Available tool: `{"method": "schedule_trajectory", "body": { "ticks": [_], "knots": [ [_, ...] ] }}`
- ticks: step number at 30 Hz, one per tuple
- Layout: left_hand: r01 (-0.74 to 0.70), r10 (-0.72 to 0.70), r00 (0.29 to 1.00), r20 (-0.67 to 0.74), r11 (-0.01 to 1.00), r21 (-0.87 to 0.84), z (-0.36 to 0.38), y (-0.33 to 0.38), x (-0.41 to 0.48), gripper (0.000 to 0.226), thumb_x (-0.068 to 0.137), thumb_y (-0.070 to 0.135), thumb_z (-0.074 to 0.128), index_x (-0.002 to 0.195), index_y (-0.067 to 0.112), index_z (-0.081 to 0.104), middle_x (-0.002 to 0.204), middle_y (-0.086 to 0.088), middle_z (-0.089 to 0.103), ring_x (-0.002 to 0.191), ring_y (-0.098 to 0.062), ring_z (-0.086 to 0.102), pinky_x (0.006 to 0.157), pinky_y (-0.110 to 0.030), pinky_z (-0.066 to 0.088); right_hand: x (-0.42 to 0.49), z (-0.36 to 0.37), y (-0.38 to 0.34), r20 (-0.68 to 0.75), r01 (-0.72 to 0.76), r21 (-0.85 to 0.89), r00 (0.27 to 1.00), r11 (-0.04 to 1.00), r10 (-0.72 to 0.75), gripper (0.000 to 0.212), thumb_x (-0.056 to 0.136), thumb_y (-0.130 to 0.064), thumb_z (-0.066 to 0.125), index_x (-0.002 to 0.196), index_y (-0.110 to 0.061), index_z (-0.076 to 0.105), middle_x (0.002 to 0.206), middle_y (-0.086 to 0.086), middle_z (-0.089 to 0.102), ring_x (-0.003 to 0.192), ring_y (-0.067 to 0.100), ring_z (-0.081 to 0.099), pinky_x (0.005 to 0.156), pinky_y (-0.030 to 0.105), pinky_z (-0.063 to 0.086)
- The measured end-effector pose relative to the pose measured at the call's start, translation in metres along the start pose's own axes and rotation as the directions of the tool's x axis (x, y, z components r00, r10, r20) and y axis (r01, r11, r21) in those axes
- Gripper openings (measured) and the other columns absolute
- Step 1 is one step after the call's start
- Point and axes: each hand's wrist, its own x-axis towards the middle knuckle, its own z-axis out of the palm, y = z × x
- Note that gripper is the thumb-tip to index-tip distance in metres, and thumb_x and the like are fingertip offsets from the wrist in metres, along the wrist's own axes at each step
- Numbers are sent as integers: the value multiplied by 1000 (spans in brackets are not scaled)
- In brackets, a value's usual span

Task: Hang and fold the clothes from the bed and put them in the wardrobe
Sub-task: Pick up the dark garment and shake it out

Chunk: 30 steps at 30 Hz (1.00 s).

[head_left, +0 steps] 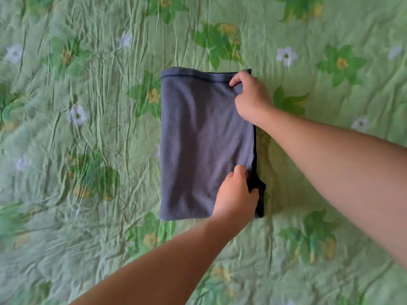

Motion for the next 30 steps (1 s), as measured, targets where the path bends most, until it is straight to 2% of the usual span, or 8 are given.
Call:
{"method": "schedule_trajectory", "body": {
  "ticks": [9,14,16,19,21,24,26,30],
  "knots": [
    [-6,-4,996,92,994,106,9,7,4,38,92,21,64,122,12,42,123,-12,51,108,-38,57,91,-45,48,0,1,9,-8,50,-129,999,990,-52,45,83,5,47,123,-15,56,116,16,60,102,35,57,76,33,41],
    [-59,-3,971,239,966,251,4,10,0,53,91,40,66,131,15,43,125,-11,46,113,-38,55,92,-47,48,1,-6,12,-30,-29,-417,999,908,18,61,82,-12,65,136,-27,42,139,13,36,127,38,38,97,49,39],
    [-145,104,987,125,908,392,-11,2,-4,48,91,44,61,130,20,50,123,-7,50,117,-35,52,93,-46,46,11,-15,4,82,3,-448,996,894,38,77,78,-12,63,146,-32,31,149,9,32,136,36,32,103,53,37],
    [-122,321,919,-231,785,608,-44,-30,-13,59,80,46,65,136,32,51,136,-4,46,130,-31,41,105,-49,34,27,-22,-18,253,138,-496,967,857,-9,64,77,-22,60,139,-32,45,140,5,46,131,33,44,106,52,33],
    [68,162,900,-405,866,496,-64,-60,-25,85,77,46,72,151,38,32,150,-8,31,139,-30,30,114,-53,27,36,-23,-30,249,157,-476,968,865,-38,55,83,-43,60,136,-33,51,135,3,55,125,32,53,105,50,33],
    [298,-307,854,-420,950,-90,-69,-101,-48,99,79,40,81,156,32,19,141,-7,38,126,-25,45,105,-43,41,46,-20,-40,260,193,-470,963,861,-74,61,87,-60,60,138,-27,52,131,6,62,117,33,58,94,42,39],
    [270,-446,835,-321,842,-467,-64,-113,-58,70,81,28,82,140,25,45,116,-2,62,98,-19,64,80,-31,53,47,-16,-45,312,203,-436,948,877,-65,56,88,-59,64,124,-17,60,115,10,64,99,32,59,78,35,42],
    [246,-509,812,-286,742,-623,-75,-118,-50,16,82,5,77,91,15,68,78,-2,72,69,-17,65,60,-25,51,42,-9,-42,325,118,-276,946,954,-23,33,90,-47,70,102,-16,64,94,4,60,88,27,57,72,31,38]
  ]
}}
